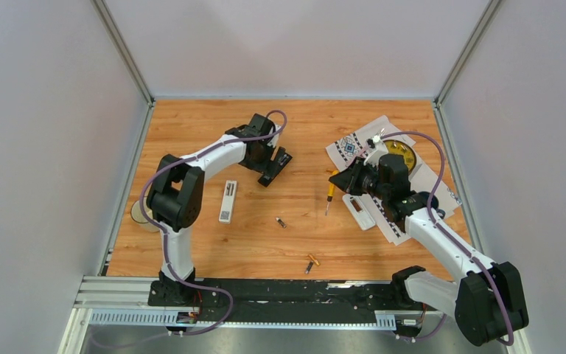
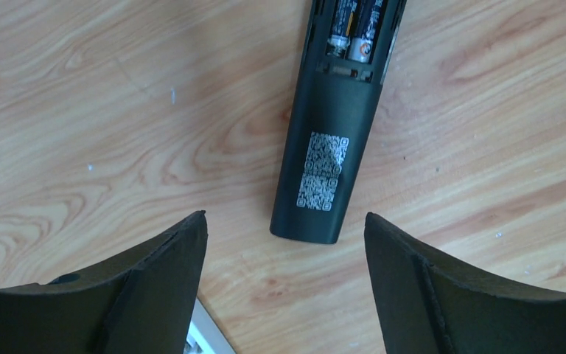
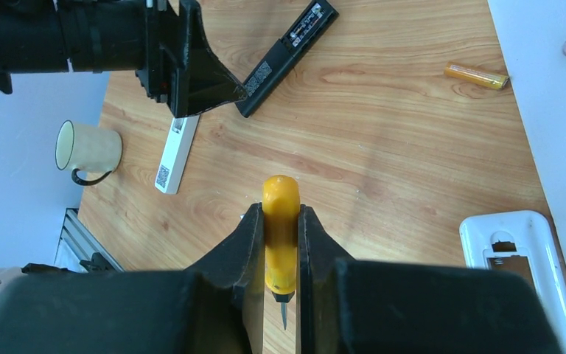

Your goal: Unload the batteries from the remote control

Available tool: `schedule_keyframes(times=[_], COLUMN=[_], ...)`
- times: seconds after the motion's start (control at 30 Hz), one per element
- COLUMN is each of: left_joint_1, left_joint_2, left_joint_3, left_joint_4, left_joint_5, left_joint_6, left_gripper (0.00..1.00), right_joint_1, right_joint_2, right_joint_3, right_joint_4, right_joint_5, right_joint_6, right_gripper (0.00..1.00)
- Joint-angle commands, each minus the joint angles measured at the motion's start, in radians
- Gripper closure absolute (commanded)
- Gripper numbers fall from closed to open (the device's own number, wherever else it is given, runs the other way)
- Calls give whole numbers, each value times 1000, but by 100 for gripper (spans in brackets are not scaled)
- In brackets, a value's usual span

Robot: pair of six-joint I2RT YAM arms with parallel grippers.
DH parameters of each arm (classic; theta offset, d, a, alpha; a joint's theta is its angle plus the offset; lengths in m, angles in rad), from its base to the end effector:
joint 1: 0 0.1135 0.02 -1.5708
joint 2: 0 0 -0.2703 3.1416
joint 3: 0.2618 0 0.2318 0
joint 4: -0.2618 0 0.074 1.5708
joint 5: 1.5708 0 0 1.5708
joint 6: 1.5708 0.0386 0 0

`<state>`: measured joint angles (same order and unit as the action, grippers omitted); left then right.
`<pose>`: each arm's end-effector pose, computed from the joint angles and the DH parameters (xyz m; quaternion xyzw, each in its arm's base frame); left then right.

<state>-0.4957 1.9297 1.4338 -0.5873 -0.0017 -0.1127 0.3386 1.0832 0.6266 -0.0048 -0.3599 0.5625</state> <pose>0.3459 -0.1870 0.2133 0.1845 0.9527 -0.0715 0.2306 0.2024 0.0857 0.2584 -0.0002 0.8416 0.3626 0.4002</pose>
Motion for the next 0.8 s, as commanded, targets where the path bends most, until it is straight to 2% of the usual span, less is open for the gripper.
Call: schedule_keyframes(times=[0.0, 0.3, 0.6, 0.77], left_joint_1=[3, -32, -53, -55], left_joint_2=[66, 172, 244, 253], left_joint_3=[106, 192, 249, 234], left_joint_4=[-91, -160, -223, -236], left_joint_5=[28, 5, 48, 52], left_joint_6=[59, 110, 145, 146], left_gripper=[18, 31, 33, 49], right_joint_1=[-4, -4, -4, -6], right_joint_2=[-2, 7, 11, 4], right_joint_3=[21, 36, 44, 45], right_joint_4=[25, 17, 12, 9], right_joint_5=[21, 33, 32, 26], right_joint_6=[-27, -35, -33, -33], right_gripper=[100, 100, 100, 100])
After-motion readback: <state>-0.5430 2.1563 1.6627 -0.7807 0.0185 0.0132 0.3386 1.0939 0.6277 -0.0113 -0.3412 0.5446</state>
